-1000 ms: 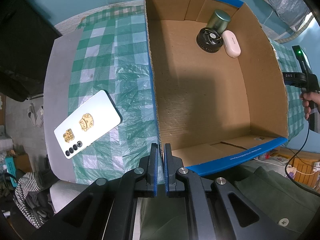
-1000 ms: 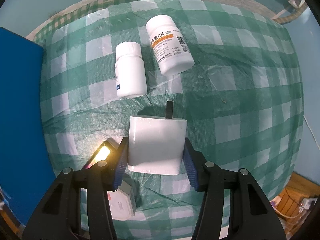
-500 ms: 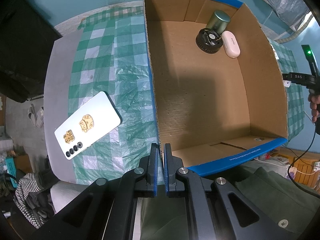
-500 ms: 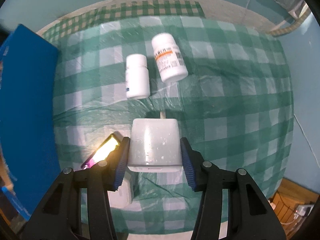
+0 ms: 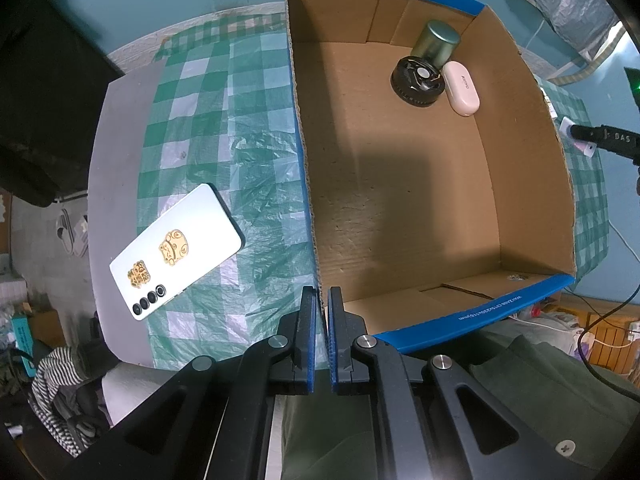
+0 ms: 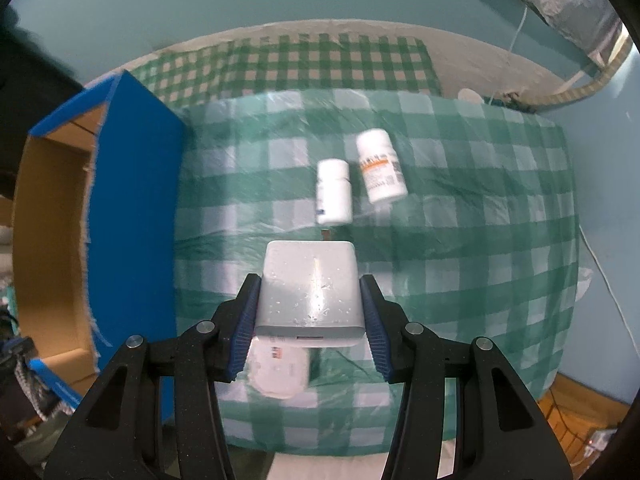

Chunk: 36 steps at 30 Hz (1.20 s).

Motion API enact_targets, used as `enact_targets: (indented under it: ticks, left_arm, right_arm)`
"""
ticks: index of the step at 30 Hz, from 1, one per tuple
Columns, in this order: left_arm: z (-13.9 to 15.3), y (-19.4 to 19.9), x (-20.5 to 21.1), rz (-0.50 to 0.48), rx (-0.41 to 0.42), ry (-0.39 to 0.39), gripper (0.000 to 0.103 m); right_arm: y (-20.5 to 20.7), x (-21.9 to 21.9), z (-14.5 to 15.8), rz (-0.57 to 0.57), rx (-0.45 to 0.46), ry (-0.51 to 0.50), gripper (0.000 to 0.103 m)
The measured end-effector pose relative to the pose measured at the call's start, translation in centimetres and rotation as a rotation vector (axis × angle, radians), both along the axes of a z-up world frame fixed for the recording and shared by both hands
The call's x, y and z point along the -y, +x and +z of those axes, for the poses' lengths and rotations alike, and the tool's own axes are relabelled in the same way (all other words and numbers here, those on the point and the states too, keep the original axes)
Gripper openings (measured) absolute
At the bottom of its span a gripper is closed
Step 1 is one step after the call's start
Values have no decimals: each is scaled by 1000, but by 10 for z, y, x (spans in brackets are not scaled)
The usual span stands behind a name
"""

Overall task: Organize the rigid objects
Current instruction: 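Lift the white charger with the right gripper and carry it over the box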

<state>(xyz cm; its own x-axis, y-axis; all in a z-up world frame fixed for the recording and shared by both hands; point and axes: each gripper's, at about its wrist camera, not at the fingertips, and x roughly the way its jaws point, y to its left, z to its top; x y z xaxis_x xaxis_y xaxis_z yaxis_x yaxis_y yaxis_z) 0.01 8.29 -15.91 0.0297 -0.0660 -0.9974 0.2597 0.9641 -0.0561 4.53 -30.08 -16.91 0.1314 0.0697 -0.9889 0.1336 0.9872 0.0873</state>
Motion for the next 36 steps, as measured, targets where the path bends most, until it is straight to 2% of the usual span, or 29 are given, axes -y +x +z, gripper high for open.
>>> enact_targets:
  ticks: [10,23,29,36]
  left_arm:
    - [0,0,2,4,1,-1,5]
    - [1,1,3,4,2,0,5]
    - [1,1,2,8,1,-1,5]
    - [1,1,2,4,2,1,5]
  right_arm:
    - [11,-32,39,96,64,36,49]
    - [33,-95,82,279,148,81,49]
    - [42,-132,78,379,138,89,49]
    - [54,-169,52,481,81,86,49]
